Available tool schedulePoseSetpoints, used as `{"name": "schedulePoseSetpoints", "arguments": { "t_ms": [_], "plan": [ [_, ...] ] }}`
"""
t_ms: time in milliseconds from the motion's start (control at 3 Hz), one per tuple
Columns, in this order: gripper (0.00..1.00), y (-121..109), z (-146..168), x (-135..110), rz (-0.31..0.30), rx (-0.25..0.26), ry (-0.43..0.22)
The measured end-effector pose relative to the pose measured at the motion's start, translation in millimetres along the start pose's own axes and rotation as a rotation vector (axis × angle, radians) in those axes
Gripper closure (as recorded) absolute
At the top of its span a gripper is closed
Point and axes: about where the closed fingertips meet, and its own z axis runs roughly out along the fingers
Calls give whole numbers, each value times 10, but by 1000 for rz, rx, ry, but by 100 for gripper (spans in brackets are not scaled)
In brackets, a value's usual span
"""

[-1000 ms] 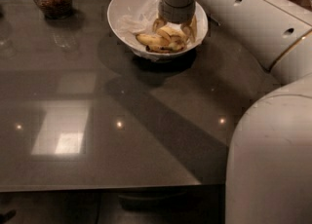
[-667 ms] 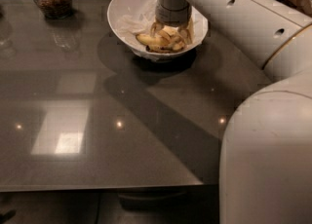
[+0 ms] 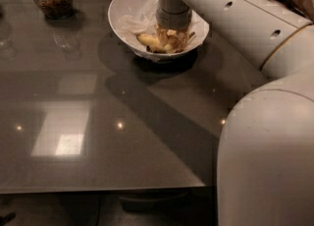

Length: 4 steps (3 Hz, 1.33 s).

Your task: Pick banana from white bowl

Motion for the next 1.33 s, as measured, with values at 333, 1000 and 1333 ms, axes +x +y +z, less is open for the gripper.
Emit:
{"name": "schedulePoseSetpoints", "arguments": {
  "t_ms": [333, 1000, 1333],
  "plan": [
    [88, 70, -75, -27, 6, -18, 24],
    [100, 223, -582, -51, 45, 17, 113],
    [100, 340, -887, -120, 52, 81, 101]
  ]
}}
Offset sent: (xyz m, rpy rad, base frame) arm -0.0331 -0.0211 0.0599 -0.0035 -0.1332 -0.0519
